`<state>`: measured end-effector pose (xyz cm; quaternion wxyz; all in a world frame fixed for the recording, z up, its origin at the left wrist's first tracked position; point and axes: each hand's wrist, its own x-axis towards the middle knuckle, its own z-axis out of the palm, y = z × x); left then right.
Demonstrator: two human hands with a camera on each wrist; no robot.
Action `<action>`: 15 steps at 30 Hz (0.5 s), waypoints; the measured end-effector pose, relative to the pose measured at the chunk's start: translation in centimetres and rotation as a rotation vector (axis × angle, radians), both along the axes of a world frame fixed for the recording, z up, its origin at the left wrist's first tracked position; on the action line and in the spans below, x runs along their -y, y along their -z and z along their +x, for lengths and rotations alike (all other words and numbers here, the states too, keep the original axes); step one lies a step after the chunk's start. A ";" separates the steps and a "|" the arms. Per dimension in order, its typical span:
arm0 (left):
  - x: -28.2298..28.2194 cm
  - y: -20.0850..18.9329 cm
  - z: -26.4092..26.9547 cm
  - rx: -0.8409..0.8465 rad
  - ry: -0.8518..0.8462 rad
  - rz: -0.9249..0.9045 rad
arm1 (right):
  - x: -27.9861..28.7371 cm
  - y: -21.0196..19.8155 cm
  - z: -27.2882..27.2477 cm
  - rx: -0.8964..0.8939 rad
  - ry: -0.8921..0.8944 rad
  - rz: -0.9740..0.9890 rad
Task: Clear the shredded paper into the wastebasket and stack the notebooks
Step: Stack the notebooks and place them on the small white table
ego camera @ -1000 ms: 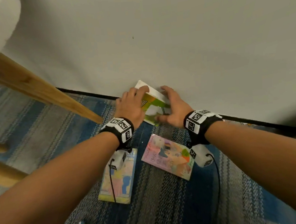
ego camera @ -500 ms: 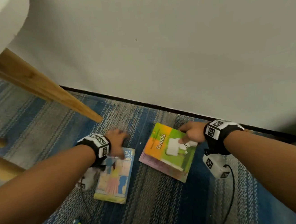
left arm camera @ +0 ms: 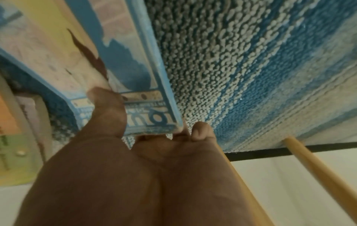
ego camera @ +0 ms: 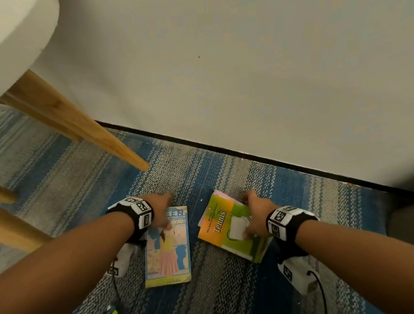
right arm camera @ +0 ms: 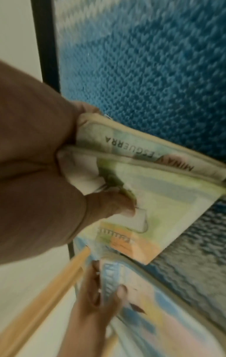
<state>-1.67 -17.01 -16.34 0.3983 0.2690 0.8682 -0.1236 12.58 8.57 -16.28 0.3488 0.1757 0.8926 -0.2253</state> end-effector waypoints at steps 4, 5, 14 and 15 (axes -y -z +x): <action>-0.3 -0.1 -0.7 0.052 -0.119 0.113 | -2.4 -2.1 -0.8 0.032 0.069 -0.357; -0.2 -0.1 -0.9 0.064 -0.150 0.150 | -3.0 -2.6 -1.1 0.028 0.173 -0.497; -3.7 -0.5 0.0 0.338 -0.917 0.655 | 0.8 -0.3 -2.5 0.043 0.228 -0.437; -3.8 -0.1 0.4 0.331 -0.983 0.656 | 1.3 0.6 -2.3 0.069 0.125 -0.320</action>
